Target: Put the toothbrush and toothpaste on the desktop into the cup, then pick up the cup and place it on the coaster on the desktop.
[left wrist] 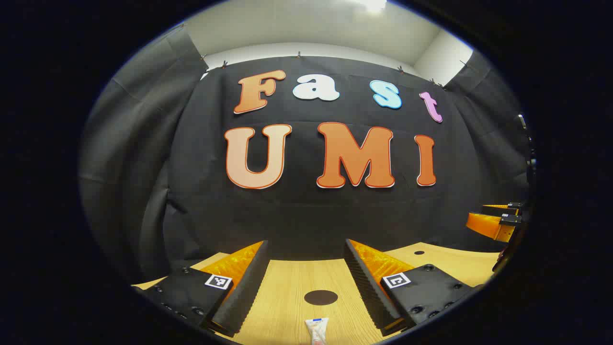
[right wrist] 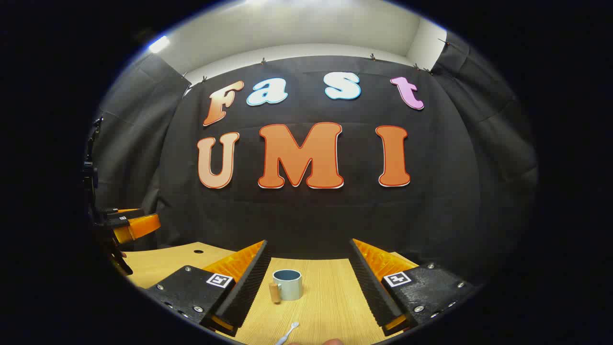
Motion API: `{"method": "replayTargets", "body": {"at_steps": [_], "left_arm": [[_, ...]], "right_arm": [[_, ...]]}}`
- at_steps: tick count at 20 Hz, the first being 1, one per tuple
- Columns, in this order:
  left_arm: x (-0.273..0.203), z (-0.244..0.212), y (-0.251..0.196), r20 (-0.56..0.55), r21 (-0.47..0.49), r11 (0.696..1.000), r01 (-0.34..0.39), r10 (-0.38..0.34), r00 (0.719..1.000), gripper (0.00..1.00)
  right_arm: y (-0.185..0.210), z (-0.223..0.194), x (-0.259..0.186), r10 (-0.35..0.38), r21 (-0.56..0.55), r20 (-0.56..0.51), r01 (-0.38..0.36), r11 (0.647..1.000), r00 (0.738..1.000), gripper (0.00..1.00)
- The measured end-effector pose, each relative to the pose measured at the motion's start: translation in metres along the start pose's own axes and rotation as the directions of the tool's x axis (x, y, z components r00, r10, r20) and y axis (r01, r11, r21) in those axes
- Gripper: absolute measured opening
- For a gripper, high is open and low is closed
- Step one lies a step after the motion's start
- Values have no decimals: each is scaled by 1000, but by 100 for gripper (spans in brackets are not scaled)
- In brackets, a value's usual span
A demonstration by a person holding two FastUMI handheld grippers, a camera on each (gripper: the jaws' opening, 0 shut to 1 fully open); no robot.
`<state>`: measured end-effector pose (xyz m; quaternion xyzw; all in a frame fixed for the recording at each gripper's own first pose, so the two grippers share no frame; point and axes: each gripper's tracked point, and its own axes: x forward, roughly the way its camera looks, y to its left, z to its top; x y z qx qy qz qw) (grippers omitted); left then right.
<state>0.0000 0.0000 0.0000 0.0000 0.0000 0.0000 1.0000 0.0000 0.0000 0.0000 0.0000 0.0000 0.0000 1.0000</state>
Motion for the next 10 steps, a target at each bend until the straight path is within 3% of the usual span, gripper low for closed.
{"method": "replayTargets", "body": {"at_steps": [10], "left_arm": [[7,-8,-19,-9,28,1000,14,-14,1000,98]], "right_arm": [[9,-9,3,29,-17,-32,-30,999,999,99]]}}
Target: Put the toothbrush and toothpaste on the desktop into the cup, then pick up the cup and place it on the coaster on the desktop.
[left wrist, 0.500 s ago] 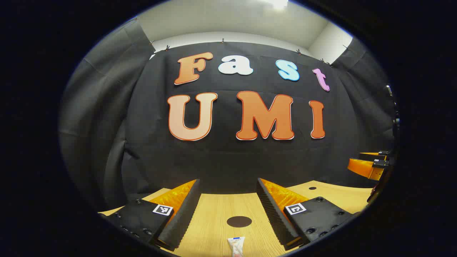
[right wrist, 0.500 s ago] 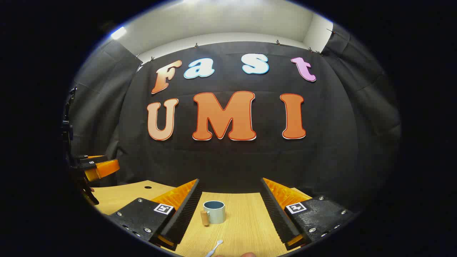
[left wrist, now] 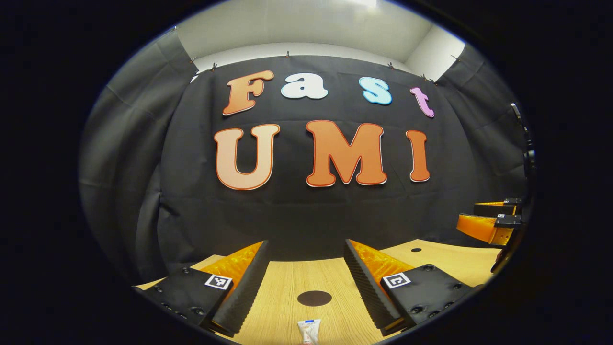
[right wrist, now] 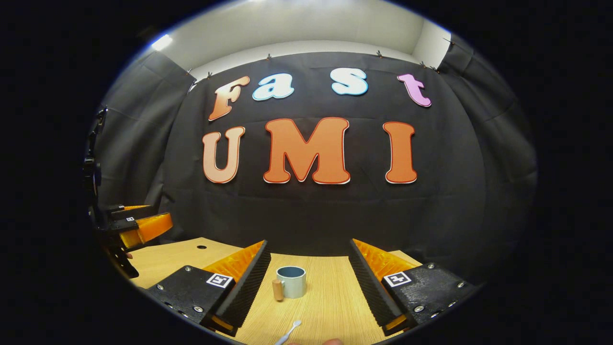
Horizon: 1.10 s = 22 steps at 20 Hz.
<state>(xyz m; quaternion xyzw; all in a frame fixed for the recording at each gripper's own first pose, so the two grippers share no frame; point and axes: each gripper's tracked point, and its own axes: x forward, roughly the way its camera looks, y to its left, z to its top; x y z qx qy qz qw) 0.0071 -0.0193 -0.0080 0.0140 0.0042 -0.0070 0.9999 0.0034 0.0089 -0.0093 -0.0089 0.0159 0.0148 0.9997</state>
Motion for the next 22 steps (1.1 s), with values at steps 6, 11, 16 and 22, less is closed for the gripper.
{"method": "replayTargets", "body": {"at_steps": [6,11,16,22], "left_arm": [[5,-20,-3,-59,12,1000,-2,3,998,98],[7,-45,-8,-143,54,999,6,2,990,98],[9,-68,-10,-216,73,997,18,-2,976,99],[10,-116,-7,-357,104,994,32,8,934,100]], "right_arm": [[3,-19,1,11,20,-70,-9,1000,997,99],[8,-48,0,36,63,-191,-24,998,981,99],[14,-82,-2,48,94,-339,-17,995,939,99],[20,-122,-7,49,93,-477,-5,996,878,98]]}}
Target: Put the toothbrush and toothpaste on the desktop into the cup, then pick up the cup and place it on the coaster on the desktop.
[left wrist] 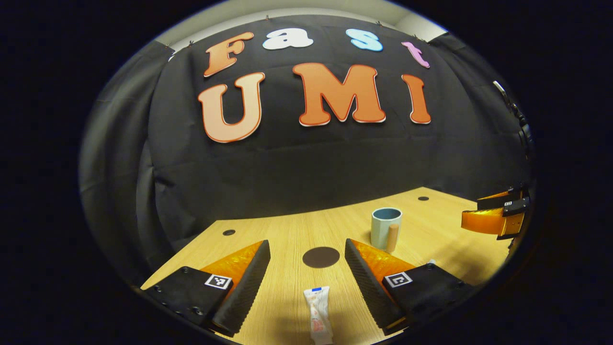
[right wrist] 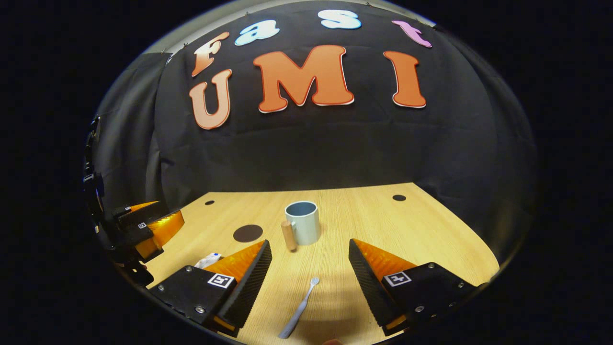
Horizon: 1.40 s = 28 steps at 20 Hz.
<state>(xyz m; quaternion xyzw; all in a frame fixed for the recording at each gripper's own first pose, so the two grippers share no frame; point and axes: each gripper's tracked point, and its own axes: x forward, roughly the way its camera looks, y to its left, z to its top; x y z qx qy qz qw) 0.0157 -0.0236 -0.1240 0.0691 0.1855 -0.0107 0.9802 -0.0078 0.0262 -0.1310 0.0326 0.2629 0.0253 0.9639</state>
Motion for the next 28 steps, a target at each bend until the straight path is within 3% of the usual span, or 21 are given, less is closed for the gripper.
{"method": "replayTargets", "body": {"at_steps": [9,16,28], "left_arm": [[14,-51,5,-172,-5,1000,-6,5,985,97],[19,-87,-5,-291,4,999,35,-32,956,100],[19,-137,-16,-437,12,998,65,-54,898,100]], "right_arm": [[7,-49,11,-20,-35,-196,13,999,980,94],[16,-82,13,-9,-12,-334,5,1000,943,86],[17,-135,16,-14,18,-521,28,999,853,54]]}}
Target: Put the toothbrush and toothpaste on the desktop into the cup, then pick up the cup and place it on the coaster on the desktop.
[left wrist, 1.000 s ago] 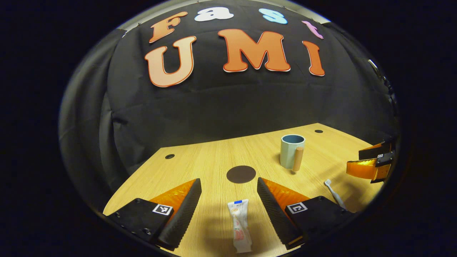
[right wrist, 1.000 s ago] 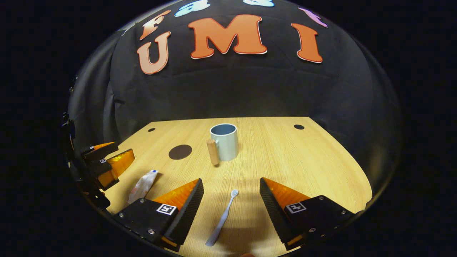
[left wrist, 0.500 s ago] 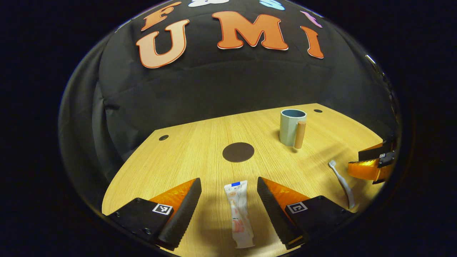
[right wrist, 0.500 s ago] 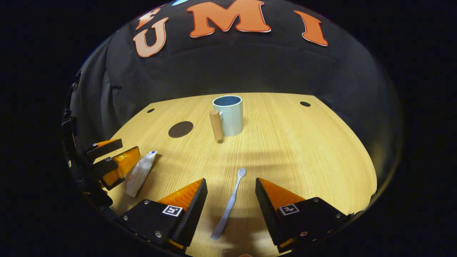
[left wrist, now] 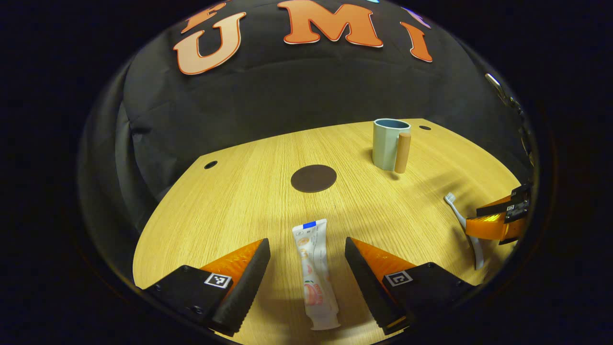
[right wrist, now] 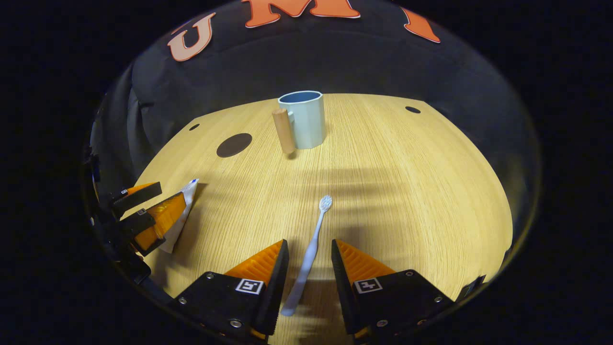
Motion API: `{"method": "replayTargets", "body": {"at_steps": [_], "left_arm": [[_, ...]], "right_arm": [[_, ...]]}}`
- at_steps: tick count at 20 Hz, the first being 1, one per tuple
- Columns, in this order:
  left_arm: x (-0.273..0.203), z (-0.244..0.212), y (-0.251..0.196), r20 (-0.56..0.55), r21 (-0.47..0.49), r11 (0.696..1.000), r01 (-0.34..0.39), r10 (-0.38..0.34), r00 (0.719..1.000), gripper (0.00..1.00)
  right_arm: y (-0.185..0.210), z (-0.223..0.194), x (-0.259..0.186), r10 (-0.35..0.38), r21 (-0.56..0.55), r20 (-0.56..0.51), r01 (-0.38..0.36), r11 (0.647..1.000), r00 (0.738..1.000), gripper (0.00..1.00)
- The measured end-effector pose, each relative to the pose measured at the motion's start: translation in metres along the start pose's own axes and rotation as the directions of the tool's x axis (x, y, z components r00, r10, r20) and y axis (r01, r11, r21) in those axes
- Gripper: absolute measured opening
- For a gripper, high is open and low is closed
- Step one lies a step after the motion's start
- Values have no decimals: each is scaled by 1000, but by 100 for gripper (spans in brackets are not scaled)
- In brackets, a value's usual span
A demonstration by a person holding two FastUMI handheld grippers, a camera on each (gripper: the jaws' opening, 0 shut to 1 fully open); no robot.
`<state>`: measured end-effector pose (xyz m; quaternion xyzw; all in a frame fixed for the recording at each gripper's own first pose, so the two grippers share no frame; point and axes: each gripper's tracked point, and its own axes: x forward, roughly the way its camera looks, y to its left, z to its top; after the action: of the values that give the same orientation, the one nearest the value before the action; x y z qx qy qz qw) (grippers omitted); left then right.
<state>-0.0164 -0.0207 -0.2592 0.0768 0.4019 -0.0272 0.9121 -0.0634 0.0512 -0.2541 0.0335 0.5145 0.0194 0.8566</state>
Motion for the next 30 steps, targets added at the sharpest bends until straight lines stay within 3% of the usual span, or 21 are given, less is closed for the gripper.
{"method": "replayTargets", "body": {"at_steps": [2,7,11,14,15,20,22,30], "left_arm": [[3,-7,0,-28,-20,1000,7,-7,1000,100],[10,-26,-5,-86,-72,996,51,-57,995,96],[17,-26,-14,-100,-115,988,107,-119,988,78],[14,-24,-6,-124,-143,985,92,-110,986,43],[17,-22,-6,-125,-163,982,92,-113,986,43],[20,-16,-3,-94,-212,971,107,-129,987,22],[18,-14,-2,-86,-209,971,112,-132,988,18],[-9,17,12,29,-208,972,108,-104,994,18]], "right_arm": [[-2,-6,6,-9,8,-29,9,1000,1000,45],[-3,-6,10,-25,29,-56,26,999,998,36],[-1,-5,11,-31,15,-57,32,999,998,17],[3,-4,12,-14,12,-56,15,1000,998,10],[4,-3,12,-8,13,-54,8,1000,999,8],[7,5,10,20,15,-22,-20,1000,1000,6],[7,12,10,27,14,2,-27,1000,1000,6],[4,50,-4,42,-12,141,-41,999,989,5]]}}
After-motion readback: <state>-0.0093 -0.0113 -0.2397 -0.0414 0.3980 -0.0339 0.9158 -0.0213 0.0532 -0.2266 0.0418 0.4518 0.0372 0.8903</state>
